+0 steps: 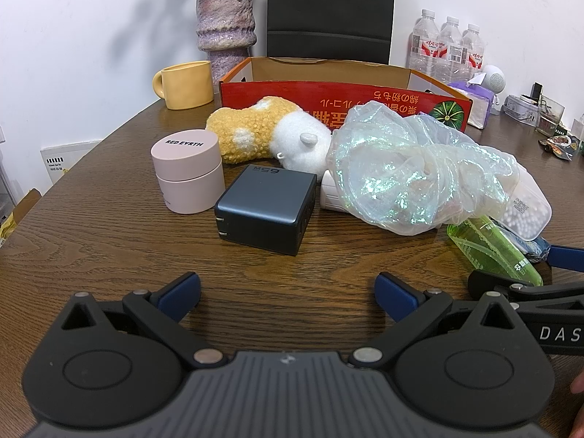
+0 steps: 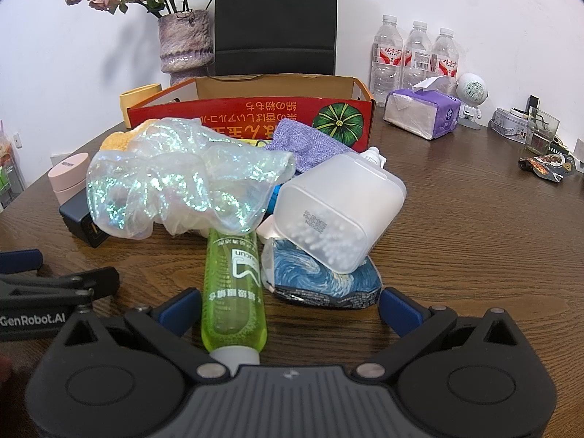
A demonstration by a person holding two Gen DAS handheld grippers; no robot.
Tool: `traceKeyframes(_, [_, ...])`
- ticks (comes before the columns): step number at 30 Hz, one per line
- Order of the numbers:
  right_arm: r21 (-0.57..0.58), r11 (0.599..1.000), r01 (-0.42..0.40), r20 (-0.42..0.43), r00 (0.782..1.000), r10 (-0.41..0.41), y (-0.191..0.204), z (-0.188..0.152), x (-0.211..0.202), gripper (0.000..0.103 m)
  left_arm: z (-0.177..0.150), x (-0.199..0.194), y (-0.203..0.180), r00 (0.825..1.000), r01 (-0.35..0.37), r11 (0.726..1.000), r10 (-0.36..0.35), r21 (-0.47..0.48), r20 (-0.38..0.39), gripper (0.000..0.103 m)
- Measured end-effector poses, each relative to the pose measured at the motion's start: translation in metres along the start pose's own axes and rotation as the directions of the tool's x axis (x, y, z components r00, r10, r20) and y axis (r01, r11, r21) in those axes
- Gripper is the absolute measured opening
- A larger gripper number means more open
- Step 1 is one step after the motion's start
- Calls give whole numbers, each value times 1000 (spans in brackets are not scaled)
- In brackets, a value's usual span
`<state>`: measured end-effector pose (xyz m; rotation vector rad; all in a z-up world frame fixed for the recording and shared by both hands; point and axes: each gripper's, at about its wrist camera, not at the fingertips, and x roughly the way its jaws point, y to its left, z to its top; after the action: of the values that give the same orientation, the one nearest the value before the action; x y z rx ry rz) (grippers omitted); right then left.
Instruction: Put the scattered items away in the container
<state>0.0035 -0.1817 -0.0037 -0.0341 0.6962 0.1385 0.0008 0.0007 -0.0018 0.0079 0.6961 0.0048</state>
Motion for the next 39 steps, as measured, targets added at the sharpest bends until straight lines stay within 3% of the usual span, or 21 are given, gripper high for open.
traceKeyframes(39, [0, 1000, 6, -1, 1000, -6, 2, 0, 1, 103, 2, 0, 0, 1000, 4, 1000, -4, -1, 0, 103])
